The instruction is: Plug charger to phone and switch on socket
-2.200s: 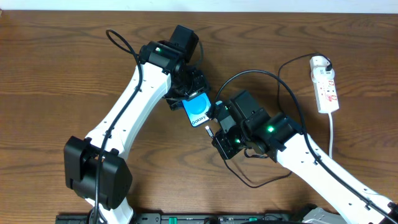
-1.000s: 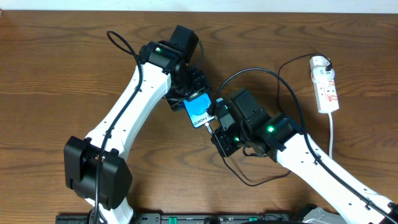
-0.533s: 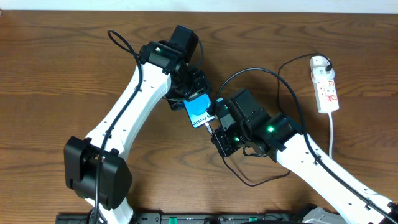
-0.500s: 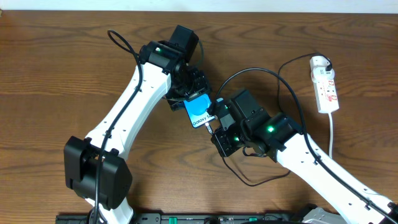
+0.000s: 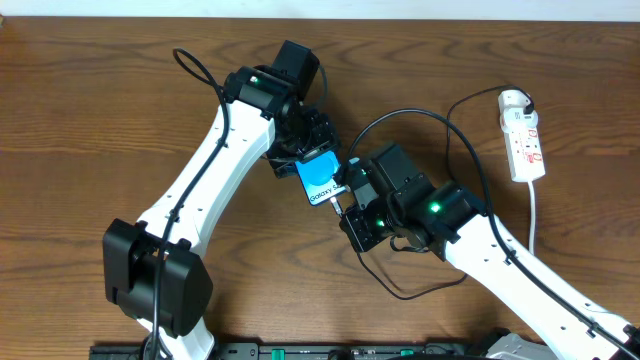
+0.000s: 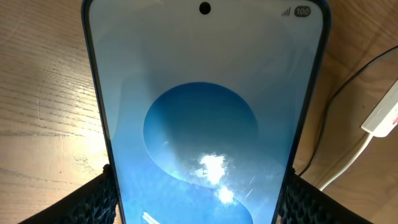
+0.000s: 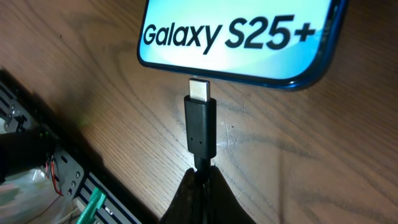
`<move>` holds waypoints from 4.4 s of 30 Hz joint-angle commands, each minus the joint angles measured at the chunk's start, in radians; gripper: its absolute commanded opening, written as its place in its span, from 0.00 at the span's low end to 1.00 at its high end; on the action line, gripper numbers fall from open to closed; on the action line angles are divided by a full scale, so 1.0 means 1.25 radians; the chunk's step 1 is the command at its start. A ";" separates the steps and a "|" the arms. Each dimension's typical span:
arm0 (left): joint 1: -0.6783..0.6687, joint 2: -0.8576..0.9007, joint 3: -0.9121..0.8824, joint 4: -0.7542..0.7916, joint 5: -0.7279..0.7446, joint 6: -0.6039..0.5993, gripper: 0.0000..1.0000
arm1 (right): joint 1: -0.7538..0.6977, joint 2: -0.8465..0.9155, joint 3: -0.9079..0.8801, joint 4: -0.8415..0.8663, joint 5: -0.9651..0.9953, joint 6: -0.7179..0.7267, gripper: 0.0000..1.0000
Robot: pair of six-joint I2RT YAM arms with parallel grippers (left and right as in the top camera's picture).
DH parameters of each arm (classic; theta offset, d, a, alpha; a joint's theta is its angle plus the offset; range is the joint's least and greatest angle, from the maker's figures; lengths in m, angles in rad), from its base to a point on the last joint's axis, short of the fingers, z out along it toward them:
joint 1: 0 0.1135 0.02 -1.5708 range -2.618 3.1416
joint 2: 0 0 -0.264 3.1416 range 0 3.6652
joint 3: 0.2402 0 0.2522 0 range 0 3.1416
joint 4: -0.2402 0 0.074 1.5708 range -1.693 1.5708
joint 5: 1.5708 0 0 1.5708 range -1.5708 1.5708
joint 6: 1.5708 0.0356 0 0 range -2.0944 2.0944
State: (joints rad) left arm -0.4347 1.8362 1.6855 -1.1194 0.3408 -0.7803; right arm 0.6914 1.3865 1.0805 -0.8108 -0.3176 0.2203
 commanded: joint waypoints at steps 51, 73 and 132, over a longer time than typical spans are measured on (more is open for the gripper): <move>0.001 -0.022 0.018 -0.001 0.029 0.014 0.64 | 0.007 0.016 0.015 0.005 0.004 0.030 0.01; 0.001 -0.021 0.017 0.015 -0.127 0.035 0.64 | 0.014 0.032 0.015 0.002 0.001 0.021 0.01; -0.058 -0.021 0.017 0.049 -0.175 0.010 0.64 | 0.013 0.056 0.015 0.047 0.010 0.120 0.01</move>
State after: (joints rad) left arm -0.5087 1.8362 1.6855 -1.0542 0.1280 -0.7586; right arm 0.6991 1.4528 1.0805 -0.7544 -0.2985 0.3553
